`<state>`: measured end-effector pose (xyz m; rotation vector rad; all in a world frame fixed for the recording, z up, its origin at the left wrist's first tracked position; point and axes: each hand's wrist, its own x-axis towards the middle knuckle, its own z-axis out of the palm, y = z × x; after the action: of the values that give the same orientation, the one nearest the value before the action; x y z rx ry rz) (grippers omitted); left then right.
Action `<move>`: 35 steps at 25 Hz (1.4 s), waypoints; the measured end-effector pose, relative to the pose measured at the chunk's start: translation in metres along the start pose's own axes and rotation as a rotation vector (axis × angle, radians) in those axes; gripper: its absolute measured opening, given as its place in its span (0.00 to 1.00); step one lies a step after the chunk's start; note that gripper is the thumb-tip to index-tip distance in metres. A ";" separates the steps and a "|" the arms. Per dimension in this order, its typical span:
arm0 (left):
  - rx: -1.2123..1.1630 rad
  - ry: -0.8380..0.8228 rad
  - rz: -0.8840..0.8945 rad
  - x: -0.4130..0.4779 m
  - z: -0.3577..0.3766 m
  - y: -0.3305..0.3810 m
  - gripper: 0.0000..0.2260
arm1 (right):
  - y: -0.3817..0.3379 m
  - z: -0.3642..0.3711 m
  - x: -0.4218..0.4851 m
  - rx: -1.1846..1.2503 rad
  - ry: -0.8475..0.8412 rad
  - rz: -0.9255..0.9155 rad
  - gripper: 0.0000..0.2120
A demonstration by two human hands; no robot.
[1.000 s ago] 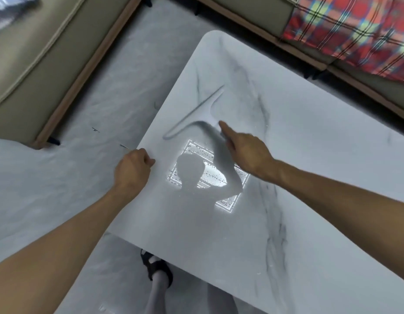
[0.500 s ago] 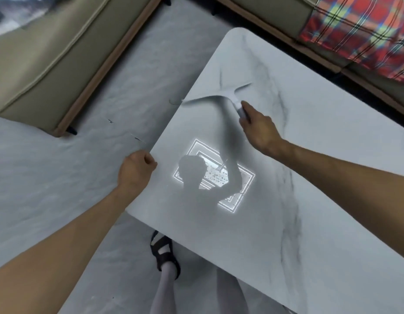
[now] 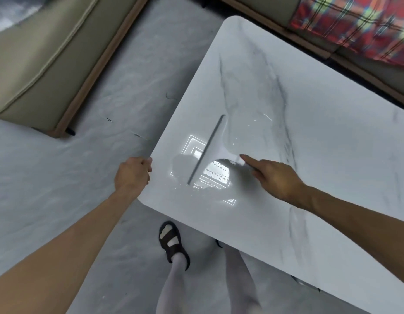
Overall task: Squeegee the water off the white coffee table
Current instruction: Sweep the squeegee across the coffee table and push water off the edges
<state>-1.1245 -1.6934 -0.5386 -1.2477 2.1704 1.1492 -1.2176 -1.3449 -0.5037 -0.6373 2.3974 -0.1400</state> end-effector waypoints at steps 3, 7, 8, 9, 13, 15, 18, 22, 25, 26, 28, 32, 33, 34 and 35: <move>-0.003 0.005 0.010 -0.002 -0.007 0.004 0.23 | 0.021 -0.015 -0.032 -0.012 0.048 0.100 0.22; 0.012 0.096 -0.024 0.003 -0.021 -0.007 0.12 | -0.051 -0.013 -0.007 0.115 0.141 -0.069 0.21; 0.033 0.126 -0.027 0.004 -0.025 -0.013 0.09 | -0.079 -0.003 0.009 0.102 0.113 -0.158 0.20; 0.043 0.144 -0.030 0.005 -0.028 -0.020 0.10 | -0.106 0.010 0.023 0.076 0.079 -0.242 0.19; 0.054 0.125 -0.060 0.008 -0.030 -0.048 0.20 | -0.161 0.054 0.049 -0.044 -0.025 -0.435 0.18; 0.064 0.071 -0.068 0.003 -0.020 -0.055 0.23 | -0.143 0.058 0.042 -0.021 -0.032 -0.431 0.18; 0.063 -0.061 -0.063 -0.009 0.005 -0.052 0.26 | -0.085 0.045 0.023 -0.003 -0.031 -0.358 0.18; 0.114 -0.072 -0.053 -0.015 0.026 -0.039 0.22 | -0.022 0.010 -0.016 -0.051 0.043 -0.225 0.19; 0.061 0.021 -0.138 -0.016 0.021 -0.038 0.21 | -0.038 0.014 -0.017 -0.007 0.090 -0.331 0.20; 0.040 0.049 -0.152 -0.018 0.018 -0.039 0.21 | -0.056 0.023 -0.010 0.007 0.061 -0.384 0.20; 0.073 0.152 -0.116 -0.022 0.012 -0.043 0.16 | -0.099 0.045 0.011 0.012 -0.022 -0.458 0.21; 0.243 0.278 0.025 -0.020 0.004 -0.052 0.13 | -0.150 0.076 0.038 -0.052 -0.067 -0.479 0.21; 0.268 0.270 0.043 -0.021 0.005 -0.053 0.15 | -0.145 0.079 0.039 -0.060 -0.055 -0.476 0.22; 0.257 0.263 0.056 -0.022 0.009 -0.052 0.18 | -0.133 0.078 0.036 -0.064 -0.039 -0.482 0.23; 0.225 0.258 0.070 -0.024 0.015 -0.050 0.19 | -0.116 0.076 0.031 -0.057 -0.027 -0.481 0.25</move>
<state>-1.0705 -1.6821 -0.5541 -1.2868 2.4683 0.7749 -1.1439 -1.4570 -0.5516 -1.2259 2.1857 -0.2638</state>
